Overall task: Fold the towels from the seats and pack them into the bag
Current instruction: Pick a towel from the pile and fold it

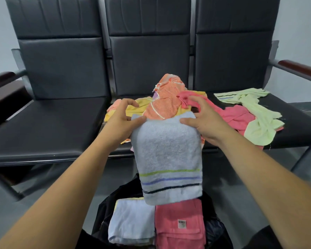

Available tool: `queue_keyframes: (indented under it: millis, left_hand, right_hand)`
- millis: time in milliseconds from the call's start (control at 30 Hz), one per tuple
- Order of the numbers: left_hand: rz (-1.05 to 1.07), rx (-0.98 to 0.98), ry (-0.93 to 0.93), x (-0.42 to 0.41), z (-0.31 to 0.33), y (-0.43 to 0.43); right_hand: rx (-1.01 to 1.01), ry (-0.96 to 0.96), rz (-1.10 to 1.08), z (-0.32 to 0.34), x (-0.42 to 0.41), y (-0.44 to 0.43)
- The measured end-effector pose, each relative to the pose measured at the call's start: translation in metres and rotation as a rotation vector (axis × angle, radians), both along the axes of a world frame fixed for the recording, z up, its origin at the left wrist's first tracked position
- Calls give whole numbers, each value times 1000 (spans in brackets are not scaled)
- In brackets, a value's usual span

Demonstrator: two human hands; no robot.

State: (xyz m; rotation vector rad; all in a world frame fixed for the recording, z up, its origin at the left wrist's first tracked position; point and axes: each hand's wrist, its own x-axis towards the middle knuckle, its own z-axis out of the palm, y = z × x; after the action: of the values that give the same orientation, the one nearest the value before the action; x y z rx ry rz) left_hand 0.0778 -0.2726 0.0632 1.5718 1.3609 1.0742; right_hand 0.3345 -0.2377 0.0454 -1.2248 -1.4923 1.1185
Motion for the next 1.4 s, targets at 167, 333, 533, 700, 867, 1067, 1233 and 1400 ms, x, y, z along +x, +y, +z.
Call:
queue_keyframes:
  millis: [167,333,533,700,867,1067,1233,1400]
  left_hand:
    - [-69,-126,-167,-1,-1,4]
    - [-203,-27,350,-9,-3,6]
    - [-137,15,347,0,-11,10]
    - [-95,-189,-5,-1,-11,9]
    - [2,-331,-294,6,-12,11]
    - [-120,-256,-152,-3,-16,14]
    - [-77,31,274,6,-19,12]
    - [-76,59,258,8,-22,14]
  right_hand:
    - [-209,214,143,10,2,-4]
    - [-51,-370,241,12,6,-7]
    - [9,-192,114,2,3,-4]
    - [-171,169,78,-6,2,0]
    - [-393,539,64,-1,0,-1]
    - [-339,106,173,1,4,1]
    - [-80,-121,21,-6,1,1]
    - [-25,-128,30,-9,2,3]
